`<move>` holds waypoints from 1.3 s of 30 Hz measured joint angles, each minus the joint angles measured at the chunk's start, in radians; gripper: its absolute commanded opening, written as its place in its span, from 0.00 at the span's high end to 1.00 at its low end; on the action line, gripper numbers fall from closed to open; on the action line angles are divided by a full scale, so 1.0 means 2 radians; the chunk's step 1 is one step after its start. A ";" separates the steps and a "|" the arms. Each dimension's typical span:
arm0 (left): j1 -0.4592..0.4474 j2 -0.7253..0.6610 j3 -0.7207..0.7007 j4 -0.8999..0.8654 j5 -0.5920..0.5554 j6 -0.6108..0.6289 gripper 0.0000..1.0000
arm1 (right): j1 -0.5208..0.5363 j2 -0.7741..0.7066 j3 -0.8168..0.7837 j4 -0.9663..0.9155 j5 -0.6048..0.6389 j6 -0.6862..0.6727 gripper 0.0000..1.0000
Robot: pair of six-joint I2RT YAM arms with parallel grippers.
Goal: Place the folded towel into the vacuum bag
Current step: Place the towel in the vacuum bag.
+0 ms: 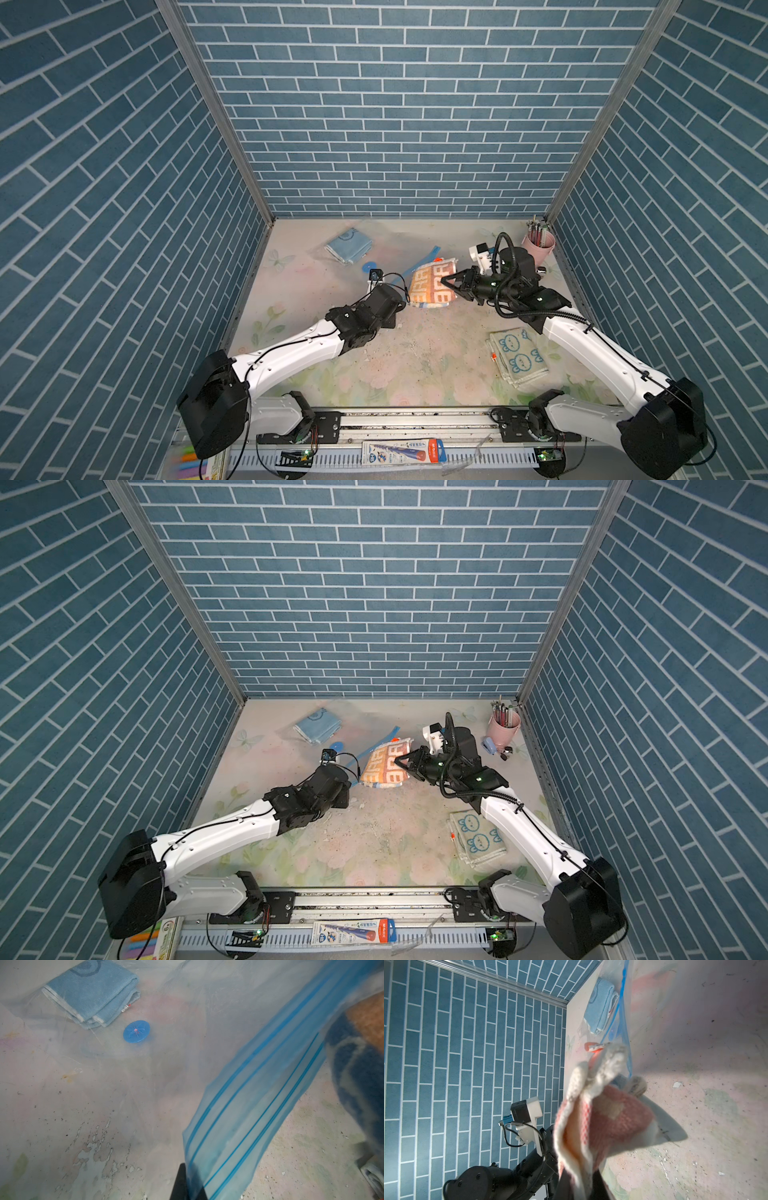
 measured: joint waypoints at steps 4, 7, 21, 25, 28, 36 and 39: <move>0.000 0.006 0.006 0.002 0.003 0.000 1.00 | 0.005 0.001 0.000 -0.006 0.017 -0.006 1.00; 0.000 0.011 0.010 0.002 0.007 0.000 1.00 | 0.012 0.009 -0.002 0.009 0.029 -0.005 1.00; -0.001 0.032 0.035 0.002 0.019 0.000 1.00 | 0.054 0.080 0.006 0.067 0.082 0.000 1.00; -0.002 0.040 0.043 0.005 0.023 0.000 1.00 | 0.058 0.083 0.019 0.067 0.096 0.000 1.00; -0.002 0.048 0.048 0.009 0.028 -0.001 1.00 | 0.061 0.086 0.026 0.068 0.107 0.002 1.00; -0.002 0.053 0.054 0.010 0.033 -0.001 1.00 | 0.072 0.096 0.024 0.065 0.139 0.009 1.00; -0.002 0.053 0.055 0.011 0.033 -0.001 1.00 | 0.073 0.096 0.015 0.065 0.152 0.015 1.00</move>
